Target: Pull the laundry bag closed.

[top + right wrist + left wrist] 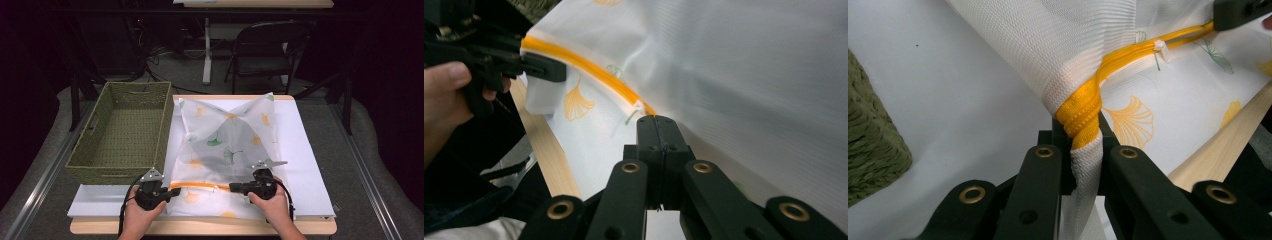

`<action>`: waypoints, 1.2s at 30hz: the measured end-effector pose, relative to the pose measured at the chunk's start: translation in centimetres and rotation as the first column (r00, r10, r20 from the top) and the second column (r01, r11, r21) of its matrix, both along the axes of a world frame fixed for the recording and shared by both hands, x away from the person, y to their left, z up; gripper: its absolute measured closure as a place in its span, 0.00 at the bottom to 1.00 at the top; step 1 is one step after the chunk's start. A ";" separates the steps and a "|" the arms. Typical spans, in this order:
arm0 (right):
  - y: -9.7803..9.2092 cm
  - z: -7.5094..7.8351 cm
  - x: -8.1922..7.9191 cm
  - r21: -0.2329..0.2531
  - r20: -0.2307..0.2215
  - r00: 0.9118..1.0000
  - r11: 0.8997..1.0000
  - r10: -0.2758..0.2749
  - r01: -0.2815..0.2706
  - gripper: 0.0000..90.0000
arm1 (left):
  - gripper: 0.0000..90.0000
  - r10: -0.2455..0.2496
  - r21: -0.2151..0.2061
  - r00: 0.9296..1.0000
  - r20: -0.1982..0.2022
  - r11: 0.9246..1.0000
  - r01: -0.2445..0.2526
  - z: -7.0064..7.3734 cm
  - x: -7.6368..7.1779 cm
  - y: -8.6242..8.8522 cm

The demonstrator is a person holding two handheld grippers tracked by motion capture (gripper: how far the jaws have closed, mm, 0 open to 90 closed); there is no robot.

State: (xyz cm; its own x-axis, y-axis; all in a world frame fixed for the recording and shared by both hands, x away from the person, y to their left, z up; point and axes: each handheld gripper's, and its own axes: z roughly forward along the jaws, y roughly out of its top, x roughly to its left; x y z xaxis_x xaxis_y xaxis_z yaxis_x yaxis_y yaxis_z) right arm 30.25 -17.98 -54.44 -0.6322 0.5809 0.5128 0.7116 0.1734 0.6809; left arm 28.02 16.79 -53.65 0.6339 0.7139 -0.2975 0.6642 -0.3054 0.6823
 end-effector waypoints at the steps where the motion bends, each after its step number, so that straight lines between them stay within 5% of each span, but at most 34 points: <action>1: 0.5 -0.3 0.0 -0.014 0.009 1.000 1.000 0.004 -0.004 0.94 | 0.97 -0.003 -0.003 1.000 0.001 1.000 0.003 0.1 0.0 0.0; 13: 3.2 -1.5 0.6 -0.020 0.047 0.999 1.000 -0.003 0.004 0.80 | 0.96 -0.023 -0.047 0.999 0.023 0.999 0.024 1.3 -0.3 -0.4; 20: 3.6 -2.1 1.0 0.032 -0.035 0.999 0.999 0.008 -0.007 0.89 | 0.96 -0.033 -0.047 0.999 0.017 0.998 0.034 1.2 -0.2 -0.3; 23: 3.5 -2.2 0.9 0.008 -0.048 0.999 1.000 -0.011 0.011 0.90 | 0.96 -0.032 -0.046 0.999 0.016 0.998 0.033 1.2 -0.2 -0.3; 36: 3.8 -2.6 1.2 -0.004 -0.046 0.997 0.998 -0.056 0.055 0.99 | 0.95 -0.033 -0.053 0.999 0.016 0.998 0.034 1.1 -0.3 -0.2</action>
